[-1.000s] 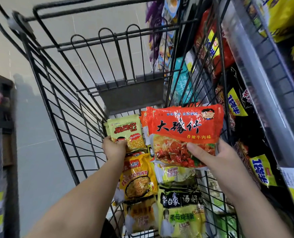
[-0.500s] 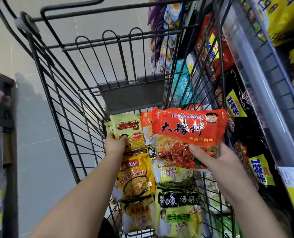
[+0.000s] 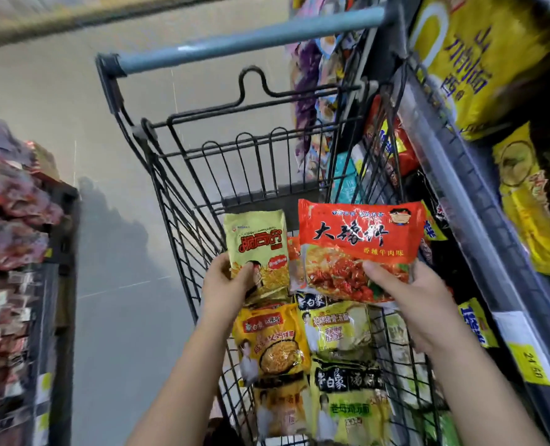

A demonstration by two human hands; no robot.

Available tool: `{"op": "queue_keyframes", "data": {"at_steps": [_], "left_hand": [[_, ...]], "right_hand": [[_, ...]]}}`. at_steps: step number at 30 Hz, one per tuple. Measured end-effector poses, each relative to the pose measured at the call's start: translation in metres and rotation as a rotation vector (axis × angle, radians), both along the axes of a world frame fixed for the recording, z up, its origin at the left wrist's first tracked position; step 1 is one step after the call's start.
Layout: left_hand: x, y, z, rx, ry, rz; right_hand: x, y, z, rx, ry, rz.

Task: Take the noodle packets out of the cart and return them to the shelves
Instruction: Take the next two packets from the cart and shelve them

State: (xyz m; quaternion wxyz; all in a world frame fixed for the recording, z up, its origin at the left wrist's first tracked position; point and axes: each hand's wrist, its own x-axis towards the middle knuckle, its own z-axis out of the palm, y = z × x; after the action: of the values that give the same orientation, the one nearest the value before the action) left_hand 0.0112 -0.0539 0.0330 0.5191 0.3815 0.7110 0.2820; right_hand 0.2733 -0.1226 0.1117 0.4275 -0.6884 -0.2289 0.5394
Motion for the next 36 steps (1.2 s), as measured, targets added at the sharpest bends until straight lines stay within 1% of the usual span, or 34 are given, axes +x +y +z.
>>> {"op": "queue_keyframes", "data": {"at_steps": [5, 12, 15, 17, 22, 28, 32, 36], "left_hand": [[-0.024, 0.009, 0.093, 0.126, -0.140, -0.064], [-0.046, 0.030, 0.229, 0.282, -0.233, -0.129], [-0.051, 0.028, 0.275, 0.335, -0.278, -0.105], [-0.053, 0.023, 0.299, 0.366, -0.346, -0.102], [-0.057, 0.004, 0.339, 0.453, -0.379, -0.108], [-0.056, -0.018, 0.365, 0.526, -0.440, -0.209], [-0.055, -0.027, 0.384, 0.580, -0.485, -0.311], [-0.073, -0.040, 0.389, 0.591, -0.556, -0.424]], "right_hand": [[0.000, 0.006, 0.057, 0.040, -0.026, 0.059], [-0.003, 0.023, 0.157, 0.282, -0.029, 0.068], [0.001, 0.026, 0.197, 0.371, -0.015, 0.084], [0.005, 0.027, 0.220, 0.427, 0.002, 0.095], [0.011, 0.013, 0.254, 0.560, 0.035, 0.095], [0.024, -0.030, 0.283, 0.637, 0.017, 0.090], [0.020, -0.065, 0.304, 0.687, -0.047, 0.021], [-0.005, -0.111, 0.319, 0.701, -0.088, -0.079]]}}
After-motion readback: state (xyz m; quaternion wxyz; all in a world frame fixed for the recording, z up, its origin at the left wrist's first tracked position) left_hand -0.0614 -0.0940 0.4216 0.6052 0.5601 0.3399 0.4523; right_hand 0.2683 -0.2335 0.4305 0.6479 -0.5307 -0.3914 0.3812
